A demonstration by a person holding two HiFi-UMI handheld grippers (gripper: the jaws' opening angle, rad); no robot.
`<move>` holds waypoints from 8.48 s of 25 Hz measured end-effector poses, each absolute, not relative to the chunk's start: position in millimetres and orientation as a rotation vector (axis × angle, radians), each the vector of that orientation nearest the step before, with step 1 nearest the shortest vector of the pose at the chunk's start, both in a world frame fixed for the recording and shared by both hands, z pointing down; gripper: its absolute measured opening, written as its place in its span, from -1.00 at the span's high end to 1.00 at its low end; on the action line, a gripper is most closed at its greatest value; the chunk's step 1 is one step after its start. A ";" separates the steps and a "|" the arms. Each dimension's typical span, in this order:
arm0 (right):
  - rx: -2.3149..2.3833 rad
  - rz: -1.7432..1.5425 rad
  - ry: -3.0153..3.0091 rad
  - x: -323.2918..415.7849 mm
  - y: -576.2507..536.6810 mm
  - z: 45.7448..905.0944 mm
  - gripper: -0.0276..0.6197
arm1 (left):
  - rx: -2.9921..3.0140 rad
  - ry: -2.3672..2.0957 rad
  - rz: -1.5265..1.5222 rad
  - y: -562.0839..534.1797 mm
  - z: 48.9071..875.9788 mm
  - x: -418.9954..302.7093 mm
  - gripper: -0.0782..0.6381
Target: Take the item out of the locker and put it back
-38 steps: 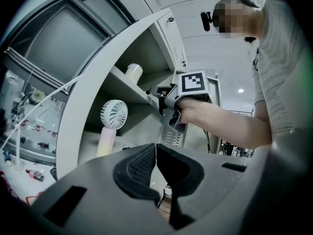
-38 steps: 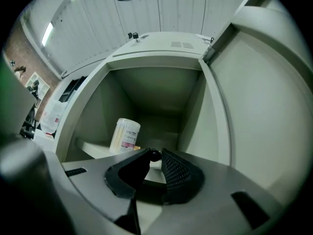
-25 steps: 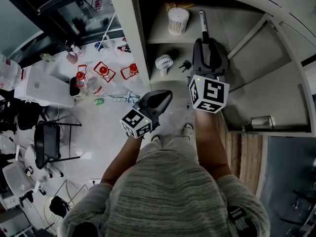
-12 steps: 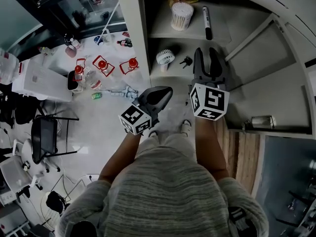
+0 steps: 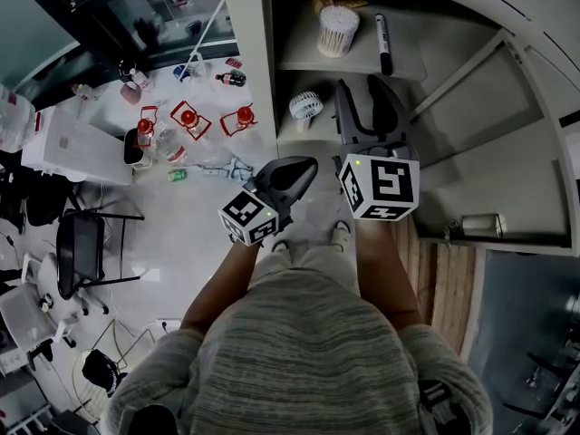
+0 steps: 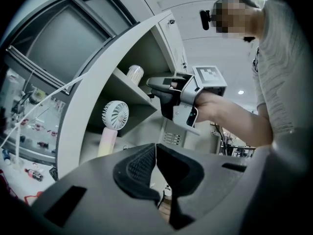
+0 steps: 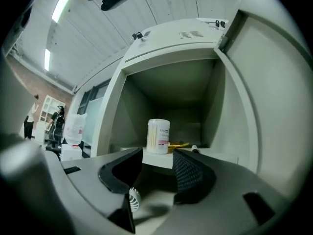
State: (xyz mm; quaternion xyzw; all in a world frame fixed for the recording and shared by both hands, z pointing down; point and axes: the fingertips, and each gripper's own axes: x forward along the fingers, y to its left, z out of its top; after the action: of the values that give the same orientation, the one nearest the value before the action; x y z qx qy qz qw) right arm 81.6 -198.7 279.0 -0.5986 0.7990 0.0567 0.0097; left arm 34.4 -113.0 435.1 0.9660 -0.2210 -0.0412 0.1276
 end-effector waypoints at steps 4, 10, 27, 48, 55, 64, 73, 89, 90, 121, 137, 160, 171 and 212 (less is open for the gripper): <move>-1.802 0.163 2.538 68.1 -208.4 265.4 0.19 | 2.814 -0.649 -0.125 -114.9 432.4 31.9 0.76; -1.758 0.118 2.577 55.7 -230.9 243.8 0.09 | 2.826 -0.640 -0.118 -114.1 430.6 32.8 0.76; -1.957 -0.033 2.623 56.5 -276.7 256.5 0.09 | 2.820 -0.638 -0.109 -113.0 434.5 30.6 0.76; -1.855 0.110 2.550 55.5 -251.7 222.2 0.16 | 2.823 -0.637 -0.101 -107.8 433.7 33.3 0.76; -1.787 0.250 2.489 55.8 -224.6 181.4 0.16 | 2.822 -0.637 -0.095 -107.1 434.8 34.6 0.76; -1.745 0.305 2.455 57.7 -209.1 159.5 0.16 | 2.826 -0.628 -0.096 -105.6 433.5 37.3 0.76; -1.761 0.272 2.491 55.4 -218.1 177.4 0.16 | 2.824 -0.629 -0.095 -105.4 434.8 38.2 0.76; -1.853 0.104 2.608 46.0 -256.5 247.5 0.16 | 2.812 -0.626 -0.086 -105.4 440.0 38.3 0.76; -1.859 0.094 2.613 45.6 -258.2 251.1 0.16 | 2.812 -0.626 -0.085 -104.9 440.0 38.3 0.76; -1.763 0.218 2.540 66.5 -194.6 251.4 0.15 | 2.812 -0.621 -0.072 -101.9 443.0 40.3 0.76; -2.116 -0.076 2.624 108.5 -208.2 408.1 0.15 | 2.795 -0.591 -0.014 -92.1 458.8 47.5 0.76; -2.318 -0.386 2.768 116.5 -250.2 480.5 0.46 | 2.773 -0.589 0.003 -94.2 468.1 49.8 0.76; -2.425 -0.350 2.863 119.5 -254.2 491.0 0.69 | 2.770 -0.583 -0.003 -92.9 467.8 49.1 0.76; -1.825 -0.257 2.660 126.4 -202.1 325.5 0.83 | 2.809 -0.556 -0.068 -92.4 449.3 64.0 0.76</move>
State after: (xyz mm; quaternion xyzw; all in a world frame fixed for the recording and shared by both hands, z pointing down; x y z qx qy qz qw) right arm 126.4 -202.1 325.5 -0.5634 0.8210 -0.0795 -0.0471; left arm 64.0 -92.4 449.3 0.9713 -0.1922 -0.0234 0.1382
